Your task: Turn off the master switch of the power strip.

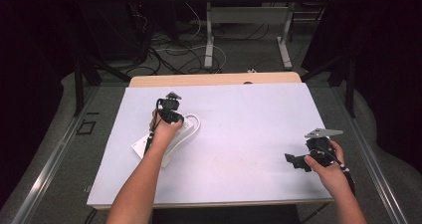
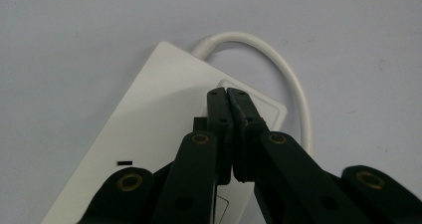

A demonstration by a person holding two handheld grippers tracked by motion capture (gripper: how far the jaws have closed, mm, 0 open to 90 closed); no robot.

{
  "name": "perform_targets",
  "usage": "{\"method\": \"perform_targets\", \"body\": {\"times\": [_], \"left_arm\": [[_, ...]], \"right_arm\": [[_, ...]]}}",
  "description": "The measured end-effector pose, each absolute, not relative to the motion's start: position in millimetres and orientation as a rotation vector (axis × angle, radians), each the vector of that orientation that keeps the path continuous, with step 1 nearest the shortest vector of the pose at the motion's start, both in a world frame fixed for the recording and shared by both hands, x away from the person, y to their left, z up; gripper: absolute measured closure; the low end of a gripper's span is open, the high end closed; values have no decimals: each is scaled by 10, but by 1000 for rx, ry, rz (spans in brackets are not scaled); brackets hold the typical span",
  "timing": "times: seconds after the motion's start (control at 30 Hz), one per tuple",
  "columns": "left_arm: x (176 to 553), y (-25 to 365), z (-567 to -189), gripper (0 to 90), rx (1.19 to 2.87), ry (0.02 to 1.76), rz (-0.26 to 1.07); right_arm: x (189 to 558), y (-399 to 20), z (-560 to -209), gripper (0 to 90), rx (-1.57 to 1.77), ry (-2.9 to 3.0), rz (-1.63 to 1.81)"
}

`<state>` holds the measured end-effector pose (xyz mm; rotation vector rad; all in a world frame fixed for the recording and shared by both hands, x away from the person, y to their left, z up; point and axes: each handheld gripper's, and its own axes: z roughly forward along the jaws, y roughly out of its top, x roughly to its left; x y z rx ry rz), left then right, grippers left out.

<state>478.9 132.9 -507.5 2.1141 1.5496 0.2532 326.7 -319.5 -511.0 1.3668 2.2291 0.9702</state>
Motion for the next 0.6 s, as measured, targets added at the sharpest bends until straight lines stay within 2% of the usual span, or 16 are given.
{"method": "perform_targets", "body": {"times": [0.6], "left_arm": [[4747, 1352, -5015, 732, 2114, 1521, 240]], "right_arm": [[3265, -3194, -5108, 0, 1356, 2231, 969]]}}
